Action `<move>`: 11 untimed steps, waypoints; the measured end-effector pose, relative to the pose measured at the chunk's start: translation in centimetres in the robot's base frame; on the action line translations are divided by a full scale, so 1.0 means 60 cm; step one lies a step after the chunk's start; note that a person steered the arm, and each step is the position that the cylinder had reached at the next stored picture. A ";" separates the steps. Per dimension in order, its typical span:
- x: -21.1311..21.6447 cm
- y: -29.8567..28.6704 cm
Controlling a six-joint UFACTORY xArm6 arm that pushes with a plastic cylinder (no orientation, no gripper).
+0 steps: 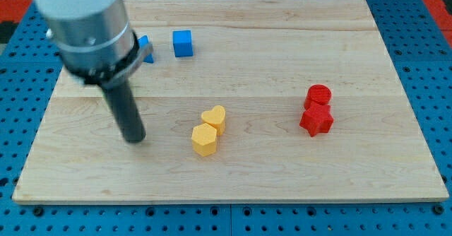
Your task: Separate the yellow heart from the yellow hexagon
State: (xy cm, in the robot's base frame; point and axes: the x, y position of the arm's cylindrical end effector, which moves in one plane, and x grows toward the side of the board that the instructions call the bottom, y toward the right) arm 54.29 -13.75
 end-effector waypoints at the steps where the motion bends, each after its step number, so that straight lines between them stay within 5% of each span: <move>1: 0.089 0.100; 5: -0.090 0.245; 6: -0.010 0.239; 7: -0.035 0.140; 11: -0.099 0.234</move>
